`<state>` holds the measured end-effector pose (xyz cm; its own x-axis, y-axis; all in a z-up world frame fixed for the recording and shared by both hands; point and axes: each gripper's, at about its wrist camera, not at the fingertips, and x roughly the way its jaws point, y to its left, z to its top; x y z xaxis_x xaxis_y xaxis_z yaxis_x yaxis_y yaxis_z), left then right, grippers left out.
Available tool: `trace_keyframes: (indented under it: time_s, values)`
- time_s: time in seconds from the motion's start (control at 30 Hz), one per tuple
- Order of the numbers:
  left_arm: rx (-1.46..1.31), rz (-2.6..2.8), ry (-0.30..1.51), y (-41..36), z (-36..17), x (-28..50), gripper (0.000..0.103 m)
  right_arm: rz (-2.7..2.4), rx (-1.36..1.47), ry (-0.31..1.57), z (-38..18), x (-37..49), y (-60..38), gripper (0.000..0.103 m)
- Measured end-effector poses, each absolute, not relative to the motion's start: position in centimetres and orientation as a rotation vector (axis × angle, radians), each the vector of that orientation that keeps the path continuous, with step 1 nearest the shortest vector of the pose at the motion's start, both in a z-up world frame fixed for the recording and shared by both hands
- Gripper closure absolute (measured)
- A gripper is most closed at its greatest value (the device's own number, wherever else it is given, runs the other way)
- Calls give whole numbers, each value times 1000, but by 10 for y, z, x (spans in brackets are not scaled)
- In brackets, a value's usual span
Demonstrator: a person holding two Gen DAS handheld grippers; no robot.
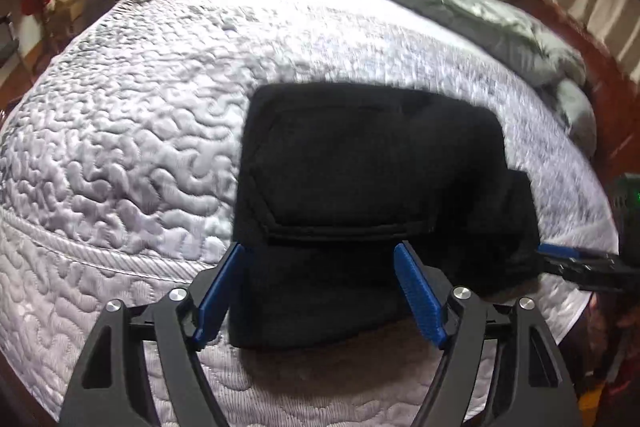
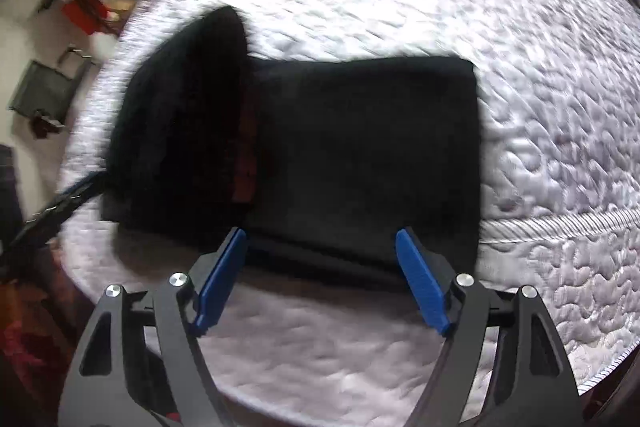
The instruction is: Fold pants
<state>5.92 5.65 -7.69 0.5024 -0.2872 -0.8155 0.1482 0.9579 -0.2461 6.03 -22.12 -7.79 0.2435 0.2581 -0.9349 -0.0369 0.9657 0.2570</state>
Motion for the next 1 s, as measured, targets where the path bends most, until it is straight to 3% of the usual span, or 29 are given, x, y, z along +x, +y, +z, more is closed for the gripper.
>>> trace_keyframes:
  time_s: [0.37, 0.4, 0.47, 0.5, 0.6, 0.8, 1.0]
  values:
    - [-142, -126, 1102, 81, -73, 66, 18, 336, 166, 1366, -59, 93, -133, 19]
    - [-156, -123, 1109, 84, -76, 65, 17, 339, 173, 1382, -66, 95, -130, 22]
    - [-180, -121, 1124, 88, -82, 65, 15, 370, 210, 1421, -80, 101, -124, 56]
    - [-189, -119, 1131, 89, -85, 65, 15, 372, 219, 1434, -84, 100, -123, 90]
    - [-206, -132, 1131, 91, -88, 64, 15, 410, 219, 1392, -76, 95, -128, 97]
    - [-169, -152, 1116, 77, -91, 66, 15, 439, 289, 1305, -48, 86, -158, 98]
    - [-129, -159, 1170, 58, -115, 74, 11, 344, 273, 1406, -107, 86, -170, 98]
